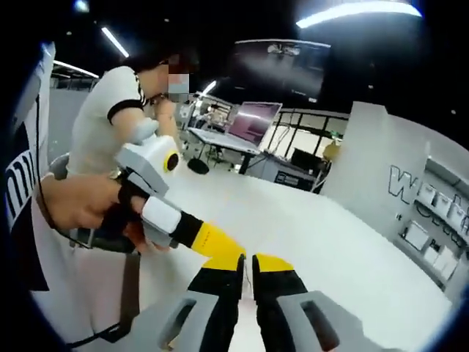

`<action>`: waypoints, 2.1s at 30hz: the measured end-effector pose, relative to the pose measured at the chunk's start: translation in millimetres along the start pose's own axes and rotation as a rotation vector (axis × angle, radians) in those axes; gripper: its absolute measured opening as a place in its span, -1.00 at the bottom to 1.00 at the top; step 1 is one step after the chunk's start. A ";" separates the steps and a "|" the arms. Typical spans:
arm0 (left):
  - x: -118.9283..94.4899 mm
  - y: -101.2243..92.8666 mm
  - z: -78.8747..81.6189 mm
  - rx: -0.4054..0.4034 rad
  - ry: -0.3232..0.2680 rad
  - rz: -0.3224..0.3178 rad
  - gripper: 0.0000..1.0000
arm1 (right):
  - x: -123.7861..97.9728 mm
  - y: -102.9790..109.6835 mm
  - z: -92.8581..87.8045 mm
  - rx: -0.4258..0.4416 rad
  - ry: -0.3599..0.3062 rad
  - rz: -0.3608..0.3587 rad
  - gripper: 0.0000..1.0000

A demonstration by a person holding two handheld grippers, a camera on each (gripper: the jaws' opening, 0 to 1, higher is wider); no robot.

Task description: Open the resealable bag by pulling the two sides of the seal apart until the entire bag opening is separated and visibly accessible.

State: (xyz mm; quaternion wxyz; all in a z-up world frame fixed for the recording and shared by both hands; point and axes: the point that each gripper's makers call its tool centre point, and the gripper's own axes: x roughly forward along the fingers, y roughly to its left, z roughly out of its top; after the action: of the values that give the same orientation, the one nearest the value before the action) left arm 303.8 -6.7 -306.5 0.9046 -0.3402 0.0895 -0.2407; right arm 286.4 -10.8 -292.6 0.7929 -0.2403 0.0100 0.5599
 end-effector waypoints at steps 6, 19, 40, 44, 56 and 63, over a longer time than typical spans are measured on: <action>-0.9 1.6 -1.2 0.019 0.009 0.002 -0.97 | 6.9 0.0 -9.9 -0.089 0.071 0.000 -0.97; -2.8 5.4 -3.8 0.053 0.027 0.011 -0.97 | 10.1 0.9 -14.0 -0.076 0.103 0.036 -1.00; -6.4 7.1 -15.5 0.024 0.081 0.029 -0.99 | 8.9 1.0 -13.6 -0.033 0.098 0.013 -1.00; -5.6 10.2 -20.3 0.042 0.110 0.044 -0.99 | 5.8 -9.4 -7.6 -0.056 0.078 -0.041 -1.00; -6.9 9.7 -18.1 0.019 0.082 0.030 -0.98 | 4.6 9.6 -12.3 -0.103 0.110 0.083 -0.95; -7.8 9.6 -18.6 0.034 0.085 0.030 -0.98 | 10.4 10.9 -18.0 -0.106 0.130 0.101 -0.96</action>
State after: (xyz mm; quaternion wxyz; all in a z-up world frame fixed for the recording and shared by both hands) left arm 294.5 -7.2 -326.8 0.9091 -0.3128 0.1289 -0.2430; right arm 285.2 -5.9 -315.5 0.7476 -0.3168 0.0437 0.5821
